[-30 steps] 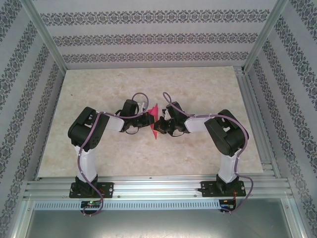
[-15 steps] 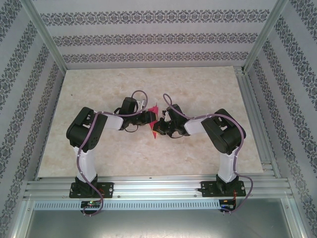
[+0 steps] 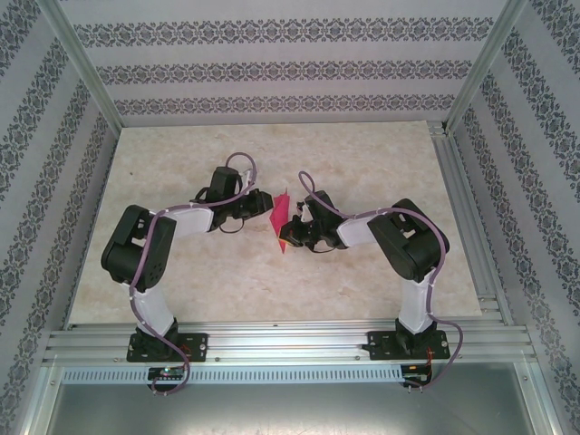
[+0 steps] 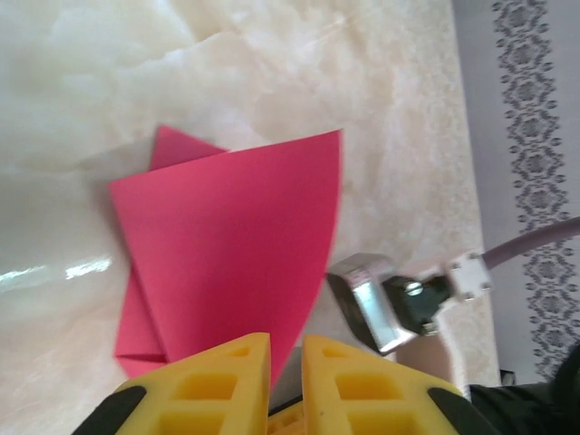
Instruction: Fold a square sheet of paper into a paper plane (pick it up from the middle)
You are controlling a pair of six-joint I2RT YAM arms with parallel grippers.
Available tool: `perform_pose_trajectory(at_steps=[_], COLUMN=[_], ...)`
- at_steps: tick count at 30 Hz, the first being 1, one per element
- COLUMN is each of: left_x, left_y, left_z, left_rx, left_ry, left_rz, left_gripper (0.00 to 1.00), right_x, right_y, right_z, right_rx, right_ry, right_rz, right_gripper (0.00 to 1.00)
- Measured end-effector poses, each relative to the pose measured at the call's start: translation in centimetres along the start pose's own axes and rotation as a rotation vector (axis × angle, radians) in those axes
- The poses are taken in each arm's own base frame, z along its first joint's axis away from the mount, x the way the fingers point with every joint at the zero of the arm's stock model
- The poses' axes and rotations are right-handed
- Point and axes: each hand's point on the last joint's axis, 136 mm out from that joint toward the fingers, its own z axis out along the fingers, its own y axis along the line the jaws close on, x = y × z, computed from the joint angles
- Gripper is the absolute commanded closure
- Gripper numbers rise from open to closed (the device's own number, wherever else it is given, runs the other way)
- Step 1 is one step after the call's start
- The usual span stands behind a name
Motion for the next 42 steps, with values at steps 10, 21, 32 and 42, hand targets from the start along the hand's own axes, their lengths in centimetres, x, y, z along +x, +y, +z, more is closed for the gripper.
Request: perform_pose_trajectory(at_steps=[10,21,32,42], left_x=[-1.5,0.8,1.4,2.6], left_y=[-3.7,-3.1,-2.9,0.5], left_z=[0.7,3.2,3.9,5.4], left_rx=[0.146,0.179,0.101,-0.002], left_ry=[0.039,0.153,0.189,0.233], left_rz=[-0.014,-0.073,-0.048,-0.083], left_gripper=[0.86,0.81,0.81,0.81], right_x=[0.0,0.0,0.0,0.0], right_y=[0.0,0.0,0.0,0.0], right_z=[0.0,0.0,0.0,0.0], right_rx=[0.000,0.002,0.003,0.007], right_ry=[0.000,0.001,0.002,0.003], right_rz=[0.000,0.001,0.002,0.003], right_gripper=[0.98,0.98,0.99,0.99])
